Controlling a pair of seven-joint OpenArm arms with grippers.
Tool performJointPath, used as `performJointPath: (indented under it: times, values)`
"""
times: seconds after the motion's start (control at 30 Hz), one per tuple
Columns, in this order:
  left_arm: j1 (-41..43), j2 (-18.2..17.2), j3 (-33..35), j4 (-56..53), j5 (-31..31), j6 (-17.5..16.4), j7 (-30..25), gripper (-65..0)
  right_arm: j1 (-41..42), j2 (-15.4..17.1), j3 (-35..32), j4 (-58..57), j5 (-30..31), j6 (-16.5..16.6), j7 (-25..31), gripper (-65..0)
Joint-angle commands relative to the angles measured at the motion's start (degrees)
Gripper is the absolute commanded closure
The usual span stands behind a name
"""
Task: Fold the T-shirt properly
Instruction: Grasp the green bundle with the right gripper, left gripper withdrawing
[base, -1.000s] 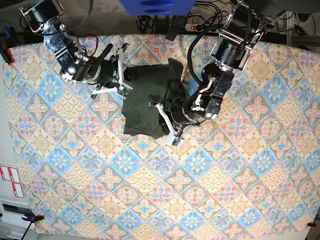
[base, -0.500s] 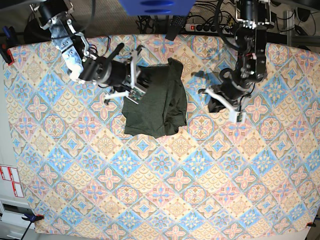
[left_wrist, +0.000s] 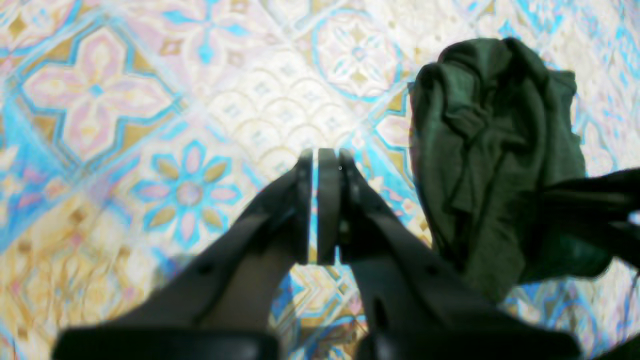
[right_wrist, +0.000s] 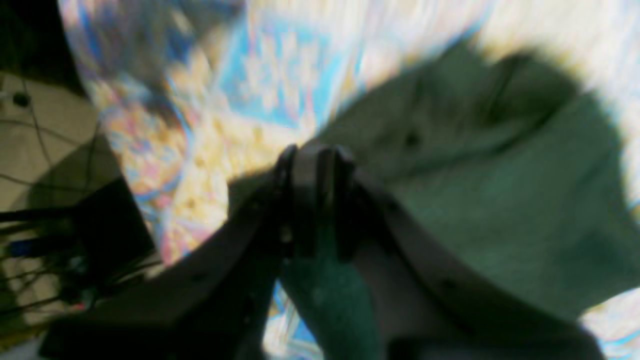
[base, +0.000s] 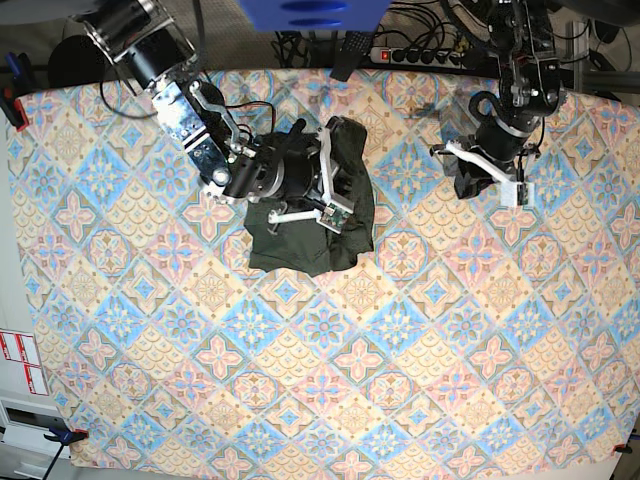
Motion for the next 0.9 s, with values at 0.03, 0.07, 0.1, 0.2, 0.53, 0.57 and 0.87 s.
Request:
performJointPath:
  times: [0.03,0.07,0.1,0.2,0.53,0.57,0.87]
  values:
    - [0.33,0.17,-0.91,1.08,-0.41,-0.27,-1.06,0.0,2.8,-3.41,0.19,-2.11,1.55,0.4,2.29,-5.1]
    - [0.68,0.17,-0.99,1.08,-0.41,-0.27,-1.06,0.0,3.24,-4.02,0.28,-4.31,1.55,0.4,2.29,-5.1]
    - [0.77,0.17,-0.99,1.08,-0.5,-0.27,-1.06,0.0,3.41,-4.37,0.37,-6.25,1.55,0.4,2.46,-5.1]
    - [1.12,0.17,-0.99,1.08,-0.5,-0.27,-1.06,0.0,4.12,-4.64,0.11,-12.31,1.46,0.4,4.75,-5.1]
    - [1.29,0.17,-0.99,1.08,-0.5,-0.27,-1.06,0.0,4.03,-4.64,0.02,-25.59,1.46,0.4,12.48,-5.1]
    - [1.21,0.17,-0.99,1.08,-0.5,-0.27,-1.06,0.0,4.03,-4.64,0.02,-27.17,1.46,0.4,13.28,-5.1]
    - [0.94,0.17,-0.99,1.08,-0.5,-0.36,-1.06,0.0,4.03,-4.64,0.54,-36.31,1.37,0.4,15.65,-5.1]
